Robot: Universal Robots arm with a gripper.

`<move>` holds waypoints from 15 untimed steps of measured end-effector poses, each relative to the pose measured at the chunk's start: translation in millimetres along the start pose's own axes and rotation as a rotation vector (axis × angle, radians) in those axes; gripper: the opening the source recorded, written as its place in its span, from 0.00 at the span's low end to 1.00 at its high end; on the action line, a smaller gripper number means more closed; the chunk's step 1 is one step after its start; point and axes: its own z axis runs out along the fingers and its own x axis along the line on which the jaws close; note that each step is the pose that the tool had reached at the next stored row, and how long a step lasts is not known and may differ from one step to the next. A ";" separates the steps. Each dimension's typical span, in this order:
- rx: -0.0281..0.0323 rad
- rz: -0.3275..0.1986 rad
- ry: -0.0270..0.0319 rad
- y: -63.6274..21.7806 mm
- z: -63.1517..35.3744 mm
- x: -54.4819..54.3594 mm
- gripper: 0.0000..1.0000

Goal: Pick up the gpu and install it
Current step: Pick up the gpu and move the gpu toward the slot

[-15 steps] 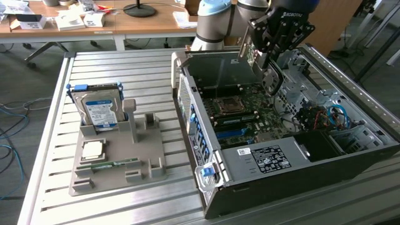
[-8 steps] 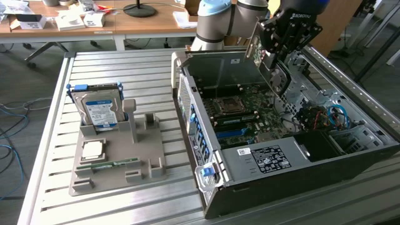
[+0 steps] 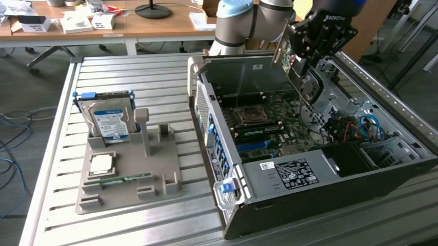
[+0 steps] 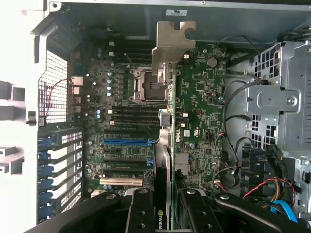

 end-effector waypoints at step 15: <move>0.0000 0.000 0.0000 0.0 0.0 0.0 0.26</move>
